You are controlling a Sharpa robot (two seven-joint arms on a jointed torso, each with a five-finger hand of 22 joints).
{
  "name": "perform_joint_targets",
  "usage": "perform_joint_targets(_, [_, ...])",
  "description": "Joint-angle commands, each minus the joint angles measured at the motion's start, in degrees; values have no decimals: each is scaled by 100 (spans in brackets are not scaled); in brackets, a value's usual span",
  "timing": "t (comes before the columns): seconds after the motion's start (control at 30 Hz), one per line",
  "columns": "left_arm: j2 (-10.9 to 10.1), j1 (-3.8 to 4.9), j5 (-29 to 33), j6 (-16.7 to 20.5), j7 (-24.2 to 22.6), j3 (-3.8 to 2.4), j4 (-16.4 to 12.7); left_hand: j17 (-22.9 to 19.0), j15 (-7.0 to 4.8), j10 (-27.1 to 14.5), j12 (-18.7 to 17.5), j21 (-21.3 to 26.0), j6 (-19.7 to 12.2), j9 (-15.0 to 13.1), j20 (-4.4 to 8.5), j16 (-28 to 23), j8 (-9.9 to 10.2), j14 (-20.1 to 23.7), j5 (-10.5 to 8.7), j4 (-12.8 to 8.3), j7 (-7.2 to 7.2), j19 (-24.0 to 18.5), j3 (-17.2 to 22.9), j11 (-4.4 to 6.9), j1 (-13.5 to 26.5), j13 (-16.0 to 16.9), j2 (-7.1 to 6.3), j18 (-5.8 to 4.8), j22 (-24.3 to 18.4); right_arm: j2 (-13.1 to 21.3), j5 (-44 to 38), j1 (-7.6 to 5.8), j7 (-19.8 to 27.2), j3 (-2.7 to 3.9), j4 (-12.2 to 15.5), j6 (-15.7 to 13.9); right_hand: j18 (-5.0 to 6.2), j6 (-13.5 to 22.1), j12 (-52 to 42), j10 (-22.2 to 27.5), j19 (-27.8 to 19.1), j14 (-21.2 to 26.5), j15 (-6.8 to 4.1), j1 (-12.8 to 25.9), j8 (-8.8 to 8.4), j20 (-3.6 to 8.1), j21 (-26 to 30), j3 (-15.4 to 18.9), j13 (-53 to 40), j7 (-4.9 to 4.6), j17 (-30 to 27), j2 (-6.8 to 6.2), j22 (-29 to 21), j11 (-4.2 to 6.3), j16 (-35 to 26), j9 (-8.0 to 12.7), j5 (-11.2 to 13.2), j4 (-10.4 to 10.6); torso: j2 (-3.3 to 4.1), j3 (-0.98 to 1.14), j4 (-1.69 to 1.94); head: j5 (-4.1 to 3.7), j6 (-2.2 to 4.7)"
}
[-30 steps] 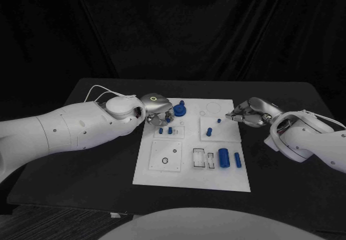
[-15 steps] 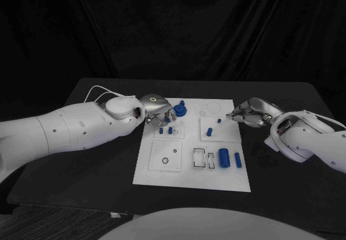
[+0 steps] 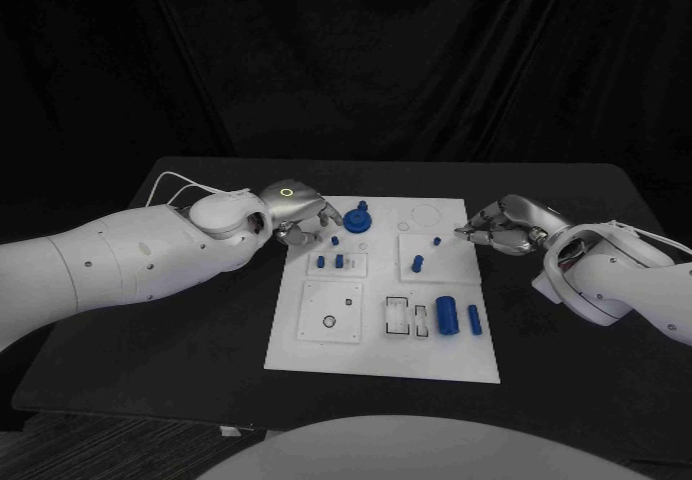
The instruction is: Assemble the parts on the task board
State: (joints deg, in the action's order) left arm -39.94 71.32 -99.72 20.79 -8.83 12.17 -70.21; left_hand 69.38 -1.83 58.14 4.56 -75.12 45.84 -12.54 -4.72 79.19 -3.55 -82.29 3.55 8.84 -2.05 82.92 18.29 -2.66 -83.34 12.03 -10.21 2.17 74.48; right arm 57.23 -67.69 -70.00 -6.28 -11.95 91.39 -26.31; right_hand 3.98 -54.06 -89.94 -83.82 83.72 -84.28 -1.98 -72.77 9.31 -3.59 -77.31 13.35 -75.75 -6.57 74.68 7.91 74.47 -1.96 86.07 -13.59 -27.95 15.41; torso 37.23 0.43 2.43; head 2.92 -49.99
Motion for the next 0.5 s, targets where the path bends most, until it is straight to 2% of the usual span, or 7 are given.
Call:
perform_joint_targets(0.03, [-136,-5,21,648,-148,-4,6,-212,-4,-238,-57,253,-27,92,17,-159,-40,158,-76,168,-43,-188,-193,36,140,-47,9,156,1051,87,-12,1,76,4,73,-314,-62,-37,-6,-618,122,-398,-21,-187,-59,-31,103,4,-1425,13,702,95,1101,5,-66,53,-91,18,1,-1,4,-54,-1])
perform_joint_targets(0.17, [-352,13,22,984,-219,-4,-89,-560,-34,-543,-13,647,-17,128,19,-392,-37,425,-77,298,-116,-430,-370,101,89,-21,31,224,947,161,-12,-69,146,4,131,-494,-55,-61,-6,-618,114,-389,-26,-216,-49,-28,131,9,-1425,18,659,65,1092,11,-90,51,-92,9,1,-2,3,-56,-1])
perform_joint_targets(0.23, [-489,38,98,1205,-282,-5,-170,-1693,1,-974,25,1711,-53,179,-46,-1232,-28,1353,-71,421,-187,-1119,-491,140,-40,10,62,383,667,183,-12,-144,183,5,159,-607,-41,-84,-6,-618,94,-381,-33,-273,-42,-20,192,8,-1425,25,620,33,1073,21,-113,54,-94,5,0,-4,-2,-45,-1])
perform_joint_targets(0.3, [-598,80,280,1396,-391,-5,-232,-2605,52,-1144,130,2215,-13,198,-89,-1981,-43,2162,-70,495,-168,-1445,-535,151,-145,60,54,451,536,193,-14,-224,195,5,185,-677,-19,-97,11,-592,59,-368,-41,-329,-42,-14,293,4,-1396,32,559,12,1040,23,-150,59,-98,10,-3,-8,-3,-42,-1])
perform_joint_targets(0.4, [-777,165,580,1564,-500,-5,-351,-2897,54,-1494,466,3463,1,257,-166,-2376,-30,2802,-56,587,-159,-2273,-556,200,-379,179,81,603,247,177,-71,-377,169,5,214,-716,13,-131,343,-152,4,-333,-52,-437,-41,-4,455,0,-881,39,391,-33,987,36,-250,71,-98,24,-11,-27,0,-55,-1])
perform_joint_targets(0.43, [-873,208,749,1611,-538,-5,-420,-3118,129,-1822,550,4584,-45,291,-199,-2932,-23,3442,-29,675,-104,-3150,-562,236,-459,191,64,708,-18,158,-143,-462,141,5,231,-704,20,-136,562,92,-6,-325,-56,-494,-48,2,497,1,-584,41,349,-60,975,42,-276,80,-96,31,-19,-42,12,-69,-1])
perform_joint_targets(0.5, [-979,248,1021,1645,-637,-5,-497,-3430,304,-2095,648,4874,-69,315,-195,-3657,-20,4127,6,764,-28,-3583,-578,332,-510,205,34,687,-71,130,-252,-564,129,5,256,-660,27,-142,997,547,-17,-315,-62,-632,-54,7,542,-27,-55,42,301,-94,962,44,-305,88,-102,-9,-25,-50,27,-78,-1])
